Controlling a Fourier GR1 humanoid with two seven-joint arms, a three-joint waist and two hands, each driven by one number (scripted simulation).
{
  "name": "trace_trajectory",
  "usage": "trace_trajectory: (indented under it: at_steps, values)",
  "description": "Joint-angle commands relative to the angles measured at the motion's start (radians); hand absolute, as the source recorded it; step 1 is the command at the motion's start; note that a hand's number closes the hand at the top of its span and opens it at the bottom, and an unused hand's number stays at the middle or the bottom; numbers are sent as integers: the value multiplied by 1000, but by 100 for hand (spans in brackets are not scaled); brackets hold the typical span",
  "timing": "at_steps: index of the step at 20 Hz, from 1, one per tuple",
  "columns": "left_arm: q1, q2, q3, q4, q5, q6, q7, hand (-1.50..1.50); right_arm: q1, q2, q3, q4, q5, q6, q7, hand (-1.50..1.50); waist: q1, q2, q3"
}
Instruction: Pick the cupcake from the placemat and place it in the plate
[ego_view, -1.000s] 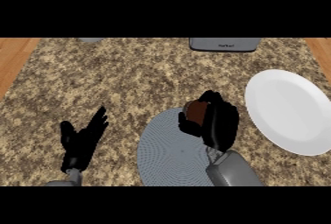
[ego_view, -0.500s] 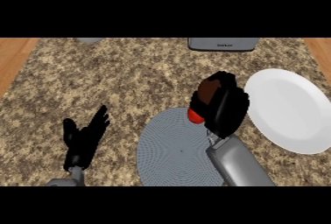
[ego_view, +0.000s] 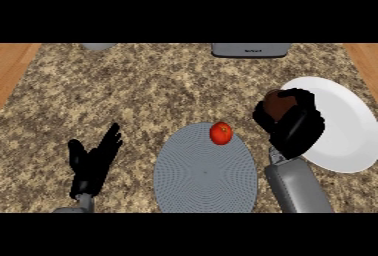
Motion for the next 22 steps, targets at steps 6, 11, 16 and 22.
trace_trajectory:
  at_steps: [6,11,16,22]
  values:
    - [0,14,22,-16,20,-22,16,0,-16,-189,-232,143,-237,-243,-101,150,4,1,0]
    - [12,-16,-11,-28,-6,-6,13,0,-53,-295,-252,400,-495,-397,-319,150,15,4,1]
    - [31,-13,-9,-47,-28,8,31,0,-125,-351,-268,470,-739,-348,-508,150,7,0,0]
    - [-3,10,26,-8,14,-39,-8,0,-141,-426,-299,659,-911,-15,-528,-150,32,12,3]
